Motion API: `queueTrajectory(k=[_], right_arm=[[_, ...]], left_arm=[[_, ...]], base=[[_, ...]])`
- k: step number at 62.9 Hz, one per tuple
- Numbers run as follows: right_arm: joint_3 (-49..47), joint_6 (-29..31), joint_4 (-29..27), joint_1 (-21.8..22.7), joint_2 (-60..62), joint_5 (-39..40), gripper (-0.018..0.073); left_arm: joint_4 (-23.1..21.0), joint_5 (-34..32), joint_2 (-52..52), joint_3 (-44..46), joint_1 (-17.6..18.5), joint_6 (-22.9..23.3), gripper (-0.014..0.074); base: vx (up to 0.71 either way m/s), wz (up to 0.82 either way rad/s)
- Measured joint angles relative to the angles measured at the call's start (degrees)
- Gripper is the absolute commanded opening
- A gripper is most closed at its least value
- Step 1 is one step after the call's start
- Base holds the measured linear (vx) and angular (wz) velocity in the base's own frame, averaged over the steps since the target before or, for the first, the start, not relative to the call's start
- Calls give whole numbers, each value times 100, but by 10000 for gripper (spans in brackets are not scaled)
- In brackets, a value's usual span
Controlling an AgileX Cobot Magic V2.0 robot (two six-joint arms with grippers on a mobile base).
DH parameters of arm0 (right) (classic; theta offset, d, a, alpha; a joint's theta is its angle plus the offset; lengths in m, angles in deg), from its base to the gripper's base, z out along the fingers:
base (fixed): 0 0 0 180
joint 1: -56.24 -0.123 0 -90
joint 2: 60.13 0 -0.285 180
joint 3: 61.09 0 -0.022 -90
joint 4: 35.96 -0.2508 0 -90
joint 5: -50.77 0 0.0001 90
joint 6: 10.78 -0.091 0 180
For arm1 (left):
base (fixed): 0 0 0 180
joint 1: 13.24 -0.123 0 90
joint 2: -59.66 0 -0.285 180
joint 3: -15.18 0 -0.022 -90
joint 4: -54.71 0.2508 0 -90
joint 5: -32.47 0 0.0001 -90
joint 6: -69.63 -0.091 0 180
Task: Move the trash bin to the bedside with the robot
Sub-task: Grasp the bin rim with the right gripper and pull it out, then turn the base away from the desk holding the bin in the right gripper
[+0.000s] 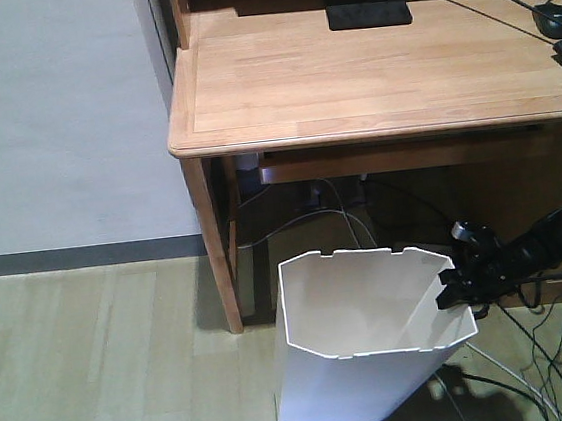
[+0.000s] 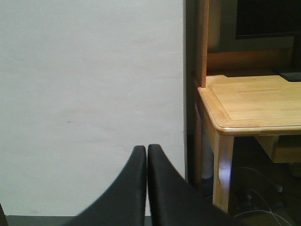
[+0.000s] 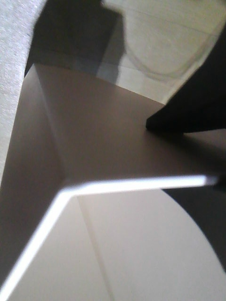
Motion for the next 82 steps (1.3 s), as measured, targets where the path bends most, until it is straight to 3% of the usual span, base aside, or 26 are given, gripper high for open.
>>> queueTrajectory(k=[31, 82], right_arm=[[2000, 876, -29, 159, 1906, -179, -3], [2097, 901, -84, 159, 2020, -38, -3]], left_arm=[[0, 0, 0, 0, 0, 0, -6], [0, 0, 0, 0, 0, 0, -6]], base=[[0, 0], [0, 0]])
